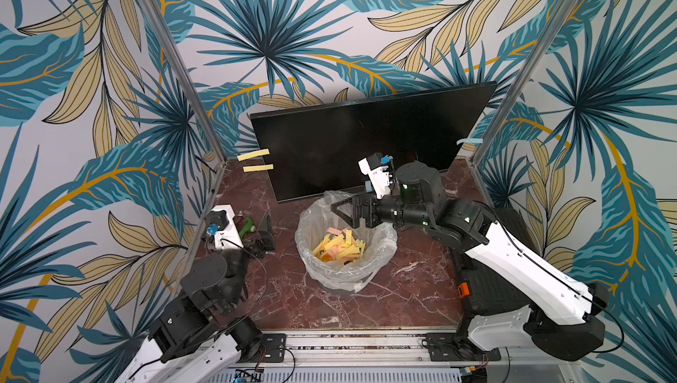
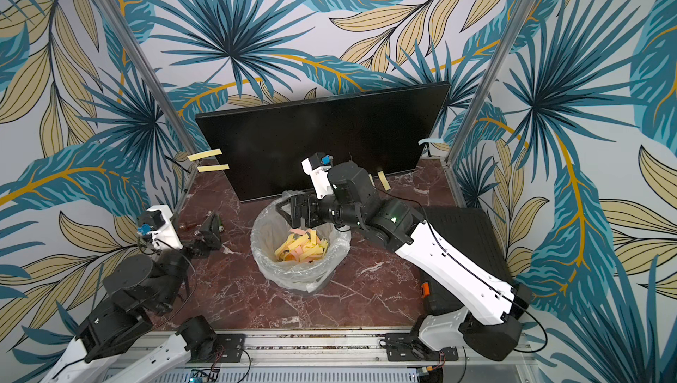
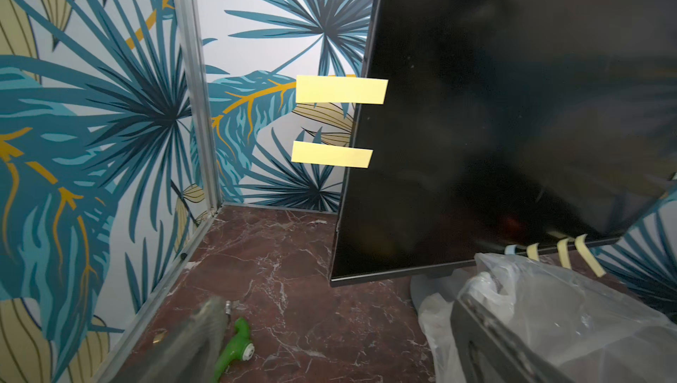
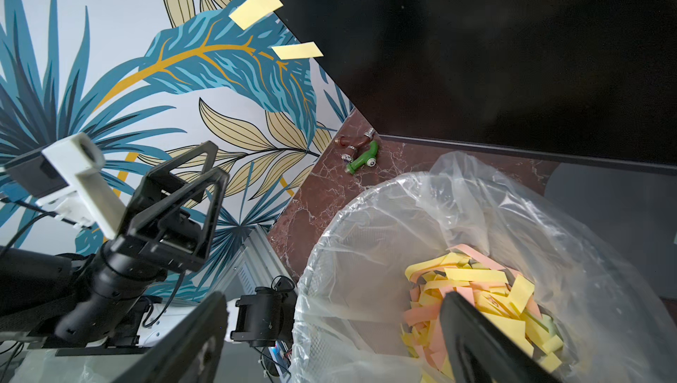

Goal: Remove the sticky note from the monitor
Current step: Tear off the sticky note from the monitor.

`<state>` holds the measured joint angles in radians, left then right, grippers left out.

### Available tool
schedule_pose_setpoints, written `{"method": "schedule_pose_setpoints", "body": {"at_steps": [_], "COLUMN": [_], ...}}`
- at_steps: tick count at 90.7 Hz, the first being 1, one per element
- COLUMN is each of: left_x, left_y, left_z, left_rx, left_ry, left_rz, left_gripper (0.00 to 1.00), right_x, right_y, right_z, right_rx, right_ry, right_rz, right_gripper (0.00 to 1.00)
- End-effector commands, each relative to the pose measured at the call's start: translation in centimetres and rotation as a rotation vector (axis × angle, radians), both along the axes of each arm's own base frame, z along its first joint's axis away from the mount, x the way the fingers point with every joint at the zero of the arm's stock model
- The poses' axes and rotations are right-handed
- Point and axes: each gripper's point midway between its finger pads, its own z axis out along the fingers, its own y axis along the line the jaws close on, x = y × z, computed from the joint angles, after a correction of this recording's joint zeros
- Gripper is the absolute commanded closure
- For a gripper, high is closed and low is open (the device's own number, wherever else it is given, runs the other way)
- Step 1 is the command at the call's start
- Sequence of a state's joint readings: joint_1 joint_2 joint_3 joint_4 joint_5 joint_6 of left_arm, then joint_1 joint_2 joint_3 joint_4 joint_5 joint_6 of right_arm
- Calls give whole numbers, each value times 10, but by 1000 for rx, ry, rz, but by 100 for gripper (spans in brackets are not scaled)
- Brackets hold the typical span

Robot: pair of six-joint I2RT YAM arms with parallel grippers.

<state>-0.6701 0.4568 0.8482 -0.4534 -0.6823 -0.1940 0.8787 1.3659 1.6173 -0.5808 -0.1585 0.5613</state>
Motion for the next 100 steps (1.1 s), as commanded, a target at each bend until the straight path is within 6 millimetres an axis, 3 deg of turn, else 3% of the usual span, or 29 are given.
{"method": "schedule_pose_setpoints", "body": {"at_steps": [1,16,30,62,72,81,100], "left_x": [15,49,66,93,100,107,118], "left_y": [-1,8,8,24,20,19,21], "left_z": [12,14,23,18,15,7,12], "left_rx": [-73,-220,-252,-394,-399,-398,-391], "left_ry": [7,-9,-79,-92,-53,-20,-24], "left_rz": [-29,-78,-178,-401,-457,-478,-498], "left_gripper": [0,0,0,0,1,2,3], "right_x": [-1,-1,-1,-3,-1,0,1], "right_y": [8,7,4,6,7,8,8], "right_z": [9,8,7,3,2,1,-1], "right_rx": [33,24,7,-17,-24,-28,-33], "right_ry": [-14,-21,-32,-56,-57,-57,-52], "right_rz": [26,27,23,53,51,52,47], "right_gripper": [7,7,7,6,6,6,6]}}
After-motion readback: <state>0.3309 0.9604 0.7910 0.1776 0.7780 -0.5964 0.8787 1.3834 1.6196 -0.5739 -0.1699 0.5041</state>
